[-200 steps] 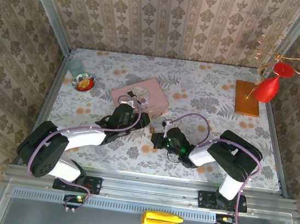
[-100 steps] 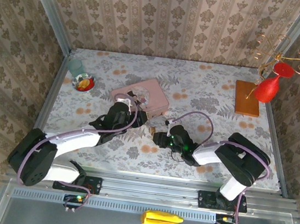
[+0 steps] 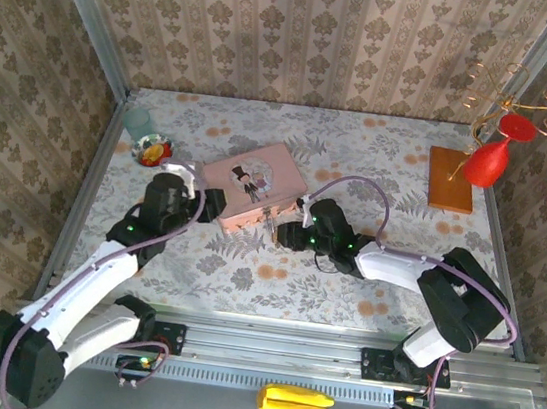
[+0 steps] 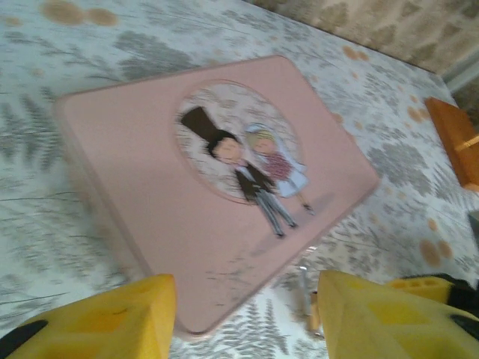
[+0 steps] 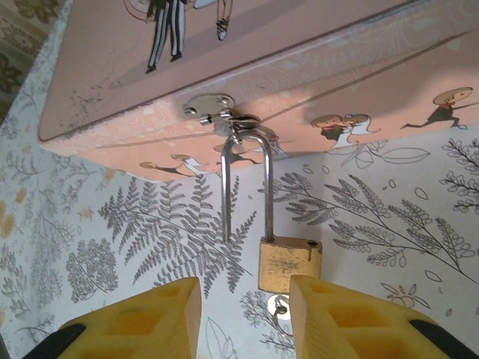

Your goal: Unlock a padlock with a key

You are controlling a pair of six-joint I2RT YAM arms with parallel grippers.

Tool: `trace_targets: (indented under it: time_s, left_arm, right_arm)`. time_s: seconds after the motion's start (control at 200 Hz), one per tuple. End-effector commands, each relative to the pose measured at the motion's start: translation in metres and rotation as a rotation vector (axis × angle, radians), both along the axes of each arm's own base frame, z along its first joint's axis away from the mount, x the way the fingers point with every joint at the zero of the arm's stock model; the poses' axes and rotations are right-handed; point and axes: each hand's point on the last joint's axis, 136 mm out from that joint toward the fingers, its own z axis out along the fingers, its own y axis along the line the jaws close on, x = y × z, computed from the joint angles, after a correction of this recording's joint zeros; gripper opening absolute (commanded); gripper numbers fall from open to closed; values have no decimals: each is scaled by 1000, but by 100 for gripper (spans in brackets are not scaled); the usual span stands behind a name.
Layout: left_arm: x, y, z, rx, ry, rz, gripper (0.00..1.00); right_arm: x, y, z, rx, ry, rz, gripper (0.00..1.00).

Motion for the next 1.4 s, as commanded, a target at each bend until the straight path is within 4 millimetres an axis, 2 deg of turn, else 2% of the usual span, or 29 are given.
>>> trace_targets:
  time_s: [0.0, 0.235, 0.41, 0.62, 1.13, 1.395]
  left_arm:
    - [-11, 14, -26, 4, 85, -30, 54]
    - [-3, 20, -38, -120, 113, -42, 54]
    - [2, 20, -39, -120, 103, -60, 55]
    - [7, 20, -47, -130, 126, -67, 55]
    - [14, 17, -72, -156, 208, -66, 55]
    - [17, 18, -74, -165, 214, -56, 54]
  right_arm:
    - [1, -1, -9, -44, 52, 31, 37]
    - [19, 10, -21, -13, 105, 14, 36]
    - [31, 18, -28, -3, 128, -7, 36]
    - [42, 18, -35, -3, 134, -39, 36]
    - [44, 36, -44, 47, 175, 14, 29]
    - [43, 30, -35, 94, 140, -10, 30]
